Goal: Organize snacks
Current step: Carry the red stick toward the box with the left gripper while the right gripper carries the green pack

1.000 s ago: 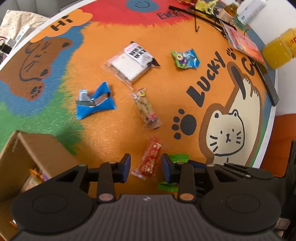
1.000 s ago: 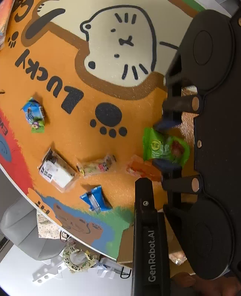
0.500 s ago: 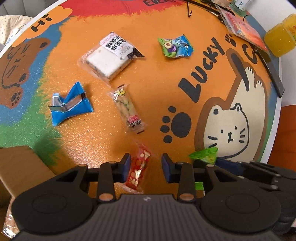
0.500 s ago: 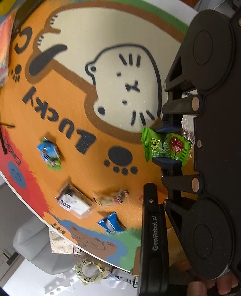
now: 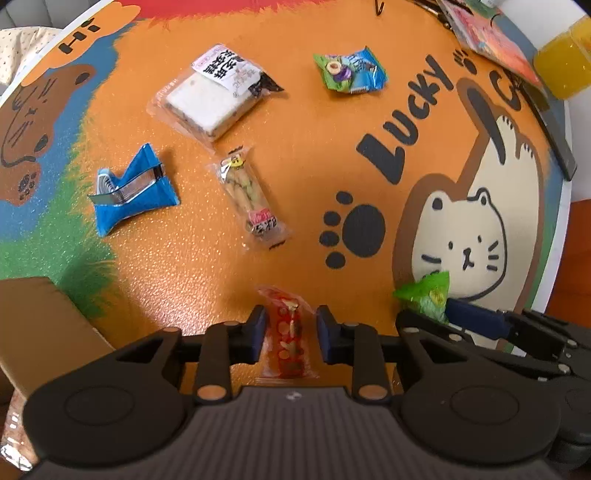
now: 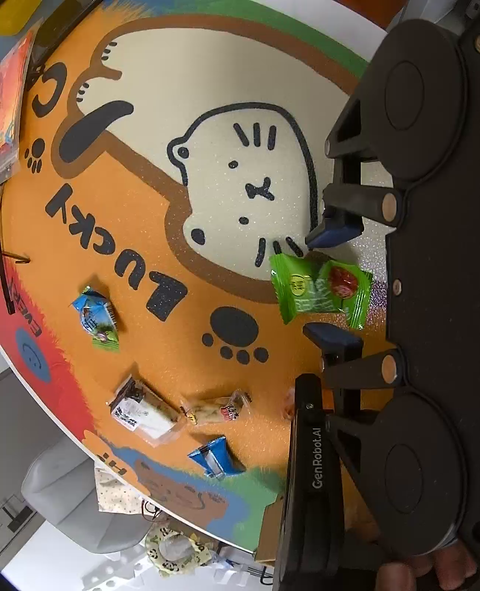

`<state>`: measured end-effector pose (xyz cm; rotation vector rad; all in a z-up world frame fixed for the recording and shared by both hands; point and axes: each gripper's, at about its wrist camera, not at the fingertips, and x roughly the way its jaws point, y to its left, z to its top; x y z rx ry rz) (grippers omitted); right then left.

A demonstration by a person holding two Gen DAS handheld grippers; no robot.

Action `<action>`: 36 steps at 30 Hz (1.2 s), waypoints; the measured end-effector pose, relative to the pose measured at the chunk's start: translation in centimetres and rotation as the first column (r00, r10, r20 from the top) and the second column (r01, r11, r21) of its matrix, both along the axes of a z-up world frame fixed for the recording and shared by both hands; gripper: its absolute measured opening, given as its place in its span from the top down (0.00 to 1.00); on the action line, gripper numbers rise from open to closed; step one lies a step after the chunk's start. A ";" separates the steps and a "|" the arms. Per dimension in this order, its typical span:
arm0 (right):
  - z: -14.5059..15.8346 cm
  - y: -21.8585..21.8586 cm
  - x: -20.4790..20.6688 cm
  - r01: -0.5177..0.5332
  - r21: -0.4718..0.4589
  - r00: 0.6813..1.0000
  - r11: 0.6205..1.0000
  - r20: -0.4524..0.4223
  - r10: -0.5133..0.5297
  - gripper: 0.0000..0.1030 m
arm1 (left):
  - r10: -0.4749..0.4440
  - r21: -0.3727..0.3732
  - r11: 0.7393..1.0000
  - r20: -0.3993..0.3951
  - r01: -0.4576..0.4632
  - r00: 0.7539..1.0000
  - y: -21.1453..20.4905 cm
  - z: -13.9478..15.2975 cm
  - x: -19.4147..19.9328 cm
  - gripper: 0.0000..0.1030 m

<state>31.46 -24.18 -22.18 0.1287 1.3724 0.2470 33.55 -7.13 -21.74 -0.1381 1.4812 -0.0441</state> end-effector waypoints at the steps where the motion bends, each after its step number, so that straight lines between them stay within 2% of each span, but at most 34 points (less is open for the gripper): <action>1: 0.0 0.1 0.0 -0.006 -0.004 1.000 1.000 0.004 0.006 0.53 | 0.001 0.005 1.000 -0.003 -0.001 1.000 0.0 0.0 -0.1 0.70; 6: 0.0 0.5 0.0 -0.033 -0.029 0.999 0.999 0.023 0.033 0.55 | 0.023 0.034 0.999 -0.008 -0.023 1.000 -0.2 -0.1 -0.4 0.70; 8: 0.0 0.7 0.0 -0.042 -0.070 0.998 0.997 0.032 0.045 0.73 | 0.011 0.066 0.998 -0.012 -0.010 1.000 -0.8 -0.1 -0.5 0.73; 10: 0.0 0.5 0.1 -0.034 -0.058 0.999 0.998 0.021 0.035 0.75 | 0.016 0.090 0.996 -0.004 -0.015 1.000 -1.0 0.0 -0.6 0.82; 13: 0.5 0.1 0.1 -0.012 -0.049 1.000 0.999 0.028 0.013 0.75 | 0.047 0.047 0.998 -0.002 -0.047 0.999 -0.4 0.2 -0.9 0.84; 24: 4.6 2.2 -1.2 -0.047 -0.039 0.991 0.998 0.120 0.051 0.75 | 0.078 0.002 0.997 0.116 -0.079 0.990 0.8 5.2 -2.6 0.85; 36: 9.0 4.8 -3.6 -0.081 -0.034 0.972 0.996 0.219 0.087 0.75 | 0.148 -0.054 0.989 0.233 -0.140 0.961 3.4 11.2 -6.9 0.85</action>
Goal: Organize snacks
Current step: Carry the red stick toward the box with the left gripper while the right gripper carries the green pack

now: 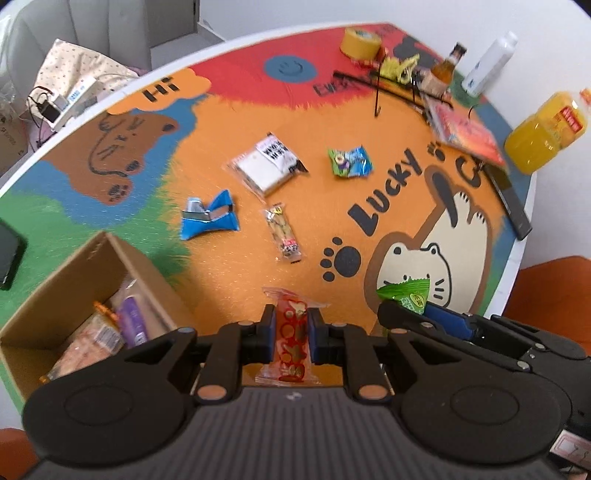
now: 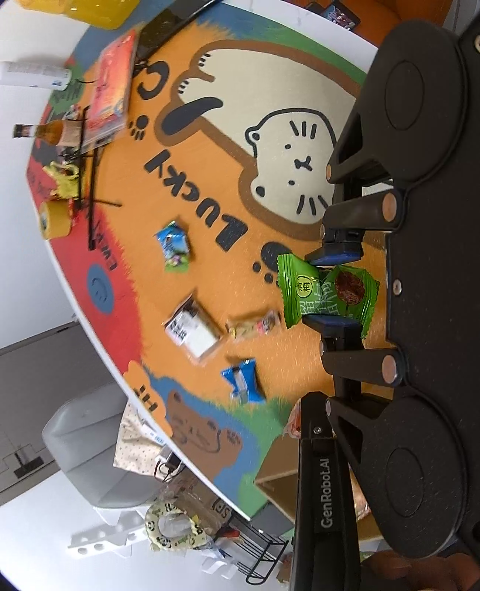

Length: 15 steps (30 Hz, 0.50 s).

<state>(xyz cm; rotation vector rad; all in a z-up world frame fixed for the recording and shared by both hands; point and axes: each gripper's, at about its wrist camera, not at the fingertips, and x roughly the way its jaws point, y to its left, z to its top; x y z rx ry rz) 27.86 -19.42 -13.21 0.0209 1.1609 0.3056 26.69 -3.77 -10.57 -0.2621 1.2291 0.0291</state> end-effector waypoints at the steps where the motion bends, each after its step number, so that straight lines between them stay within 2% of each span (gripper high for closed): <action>1: 0.3 0.3 -0.3 -0.002 0.000 1.000 1.000 0.008 0.002 0.75 | 0.008 -0.004 1.000 0.011 -0.008 1.000 0.4 0.4 -0.5 0.85; 15: 3.7 4.1 -3.9 -0.048 0.012 0.995 0.999 0.090 0.047 0.75 | 0.077 -0.053 0.996 0.100 -0.072 0.992 4.6 4.2 -6.8 0.85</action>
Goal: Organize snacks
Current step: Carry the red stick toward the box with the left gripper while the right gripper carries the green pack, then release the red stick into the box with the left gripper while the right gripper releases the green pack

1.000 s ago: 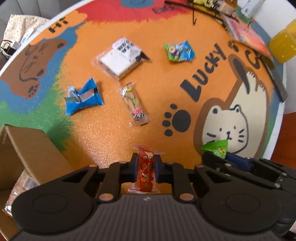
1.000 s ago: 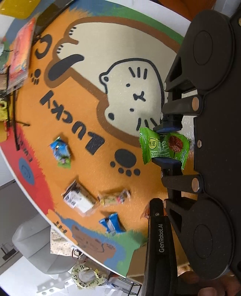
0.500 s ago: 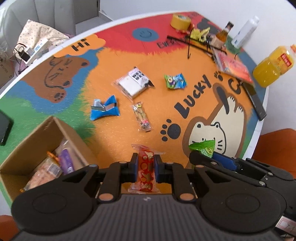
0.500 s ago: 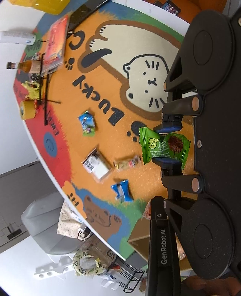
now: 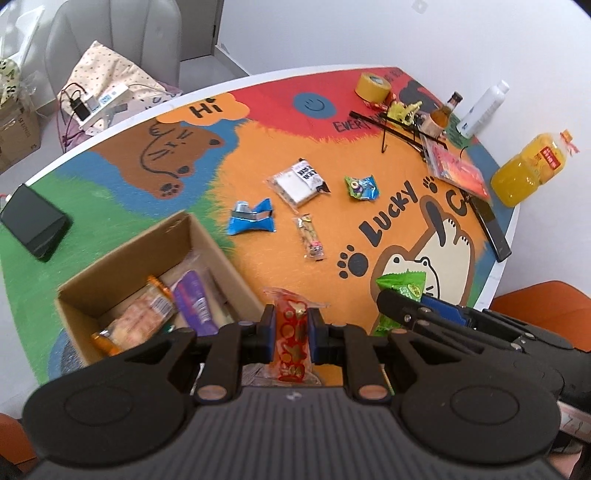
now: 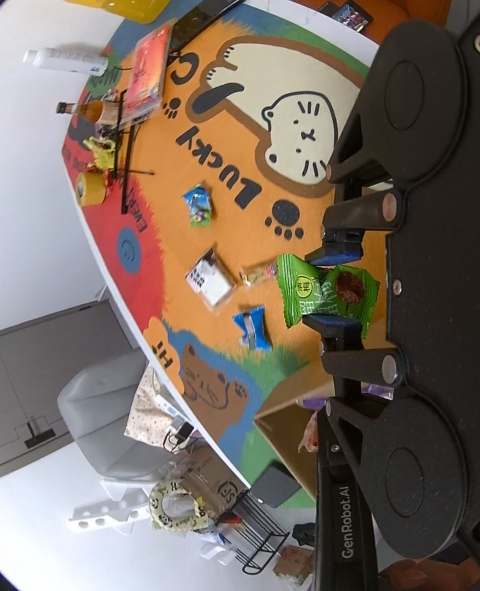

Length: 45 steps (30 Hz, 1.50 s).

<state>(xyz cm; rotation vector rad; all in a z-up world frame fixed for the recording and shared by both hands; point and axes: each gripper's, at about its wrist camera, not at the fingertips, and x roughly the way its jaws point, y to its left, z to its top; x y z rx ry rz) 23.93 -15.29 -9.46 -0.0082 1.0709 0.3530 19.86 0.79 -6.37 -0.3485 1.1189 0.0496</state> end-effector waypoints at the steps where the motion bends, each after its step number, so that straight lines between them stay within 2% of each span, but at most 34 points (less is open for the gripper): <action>1: 0.1 0.2 -0.2 -0.003 0.001 1.000 1.000 0.004 0.003 0.75 | 0.006 -0.003 1.000 0.002 -0.006 1.000 0.4 0.1 -0.4 0.85; 9: 0.8 2.7 -2.3 -0.036 0.003 0.999 0.999 0.022 0.036 0.75 | 0.043 -0.040 0.998 0.003 -0.043 0.999 2.9 0.1 -3.5 0.85; 15: 1.1 4.2 -3.6 -0.048 -0.009 0.998 0.999 0.029 0.048 0.75 | 0.048 -0.109 0.993 0.013 -0.047 0.999 4.3 0.0 -5.2 0.81; 27: 1.4 7.0 -6.0 -0.060 -0.013 0.998 0.998 0.025 0.060 0.75 | 0.108 -0.081 0.991 0.028 -0.105 0.994 8.2 0.6 -8.2 0.78; 33: 1.6 8.1 -6.5 -0.060 0.000 0.998 0.998 0.020 0.060 0.73 | 0.125 -0.056 0.991 0.038 -0.123 0.991 9.9 0.9 -9.4 0.60; 35: 1.6 8.2 -6.4 -0.046 -0.002 0.999 0.999 0.009 0.046 0.64 | 0.127 -0.050 0.991 0.044 -0.125 0.991 10.3 1.0 -9.7 0.52; 37: 1.8 8.2 -6.4 -0.035 -0.003 0.999 0.999 0.014 0.035 0.58 | 0.127 -0.041 0.991 0.050 -0.125 0.991 10.6 1.2 -9.9 0.45; 41: 2.1 7.8 -6.7 -0.008 -0.021 1.000 1.000 0.020 0.009 0.52 | 0.137 -0.013 0.990 0.061 -0.137 0.989 11.0 1.4 -10.0 0.22; 45: 2.2 6.7 -6.9 0.028 -0.033 0.999 0.999 0.018 -0.027 0.47 | 0.143 -0.011 0.990 0.061 -0.142 0.988 11.3 1.4 -9.6 0.14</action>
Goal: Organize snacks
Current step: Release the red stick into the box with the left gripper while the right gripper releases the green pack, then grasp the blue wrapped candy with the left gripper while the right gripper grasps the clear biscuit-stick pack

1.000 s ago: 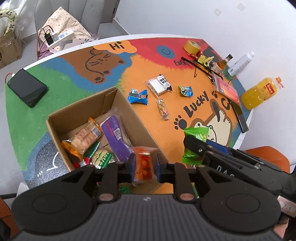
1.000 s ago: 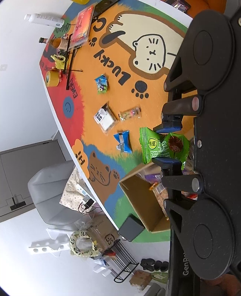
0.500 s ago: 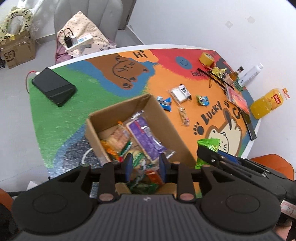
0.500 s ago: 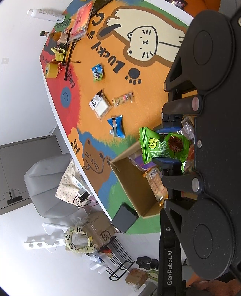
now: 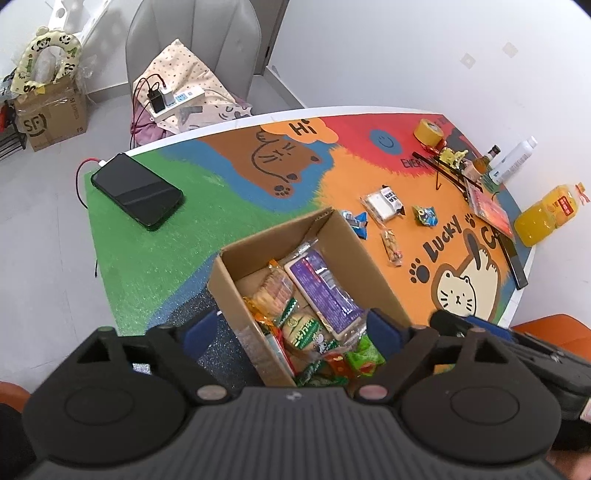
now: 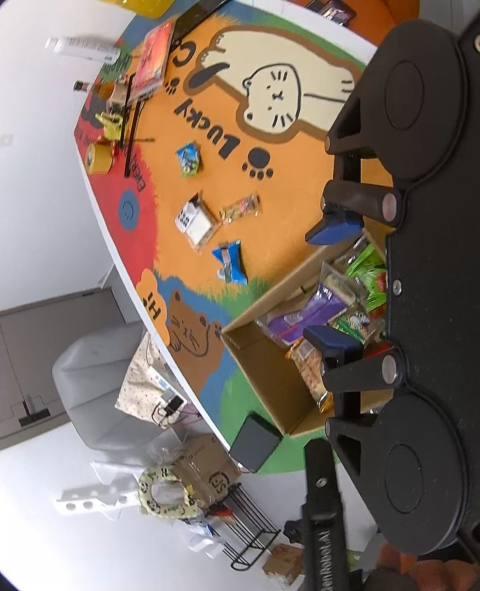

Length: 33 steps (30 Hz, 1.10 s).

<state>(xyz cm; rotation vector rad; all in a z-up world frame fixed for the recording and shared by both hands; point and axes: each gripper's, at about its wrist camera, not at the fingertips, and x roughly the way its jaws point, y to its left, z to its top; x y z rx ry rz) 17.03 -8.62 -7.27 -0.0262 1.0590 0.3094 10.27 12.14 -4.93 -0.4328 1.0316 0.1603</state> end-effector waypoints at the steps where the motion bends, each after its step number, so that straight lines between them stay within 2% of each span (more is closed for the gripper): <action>1: 0.0 -0.4 0.0 0.013 -0.001 1.000 1.000 -0.003 -0.013 0.44 | -0.002 0.001 1.000 0.000 0.002 1.000 0.0 0.0 0.1 0.13; 8: -0.1 -2.9 0.1 0.055 0.001 0.998 0.998 -0.013 -0.055 0.33 | -0.028 0.016 0.999 -0.007 0.028 1.000 -0.8 0.0 0.6 0.07; 14: 0.2 -4.3 0.4 0.047 0.006 0.999 0.999 -0.001 -0.047 0.14 | -0.054 0.017 0.998 -0.019 0.054 0.998 -2.0 -0.2 1.0 0.05; 24: 0.0 -6.3 2.3 0.012 0.001 1.000 1.000 -0.003 -0.012 0.12 | -0.055 0.020 0.998 0.000 0.055 0.998 -4.0 0.0 3.6 0.05; 33: -0.6 -8.4 5.8 -0.012 0.007 1.000 1.000 -0.025 0.012 0.13 | -0.049 0.022 0.999 -0.005 0.049 0.999 -6.0 0.1 7.0 0.05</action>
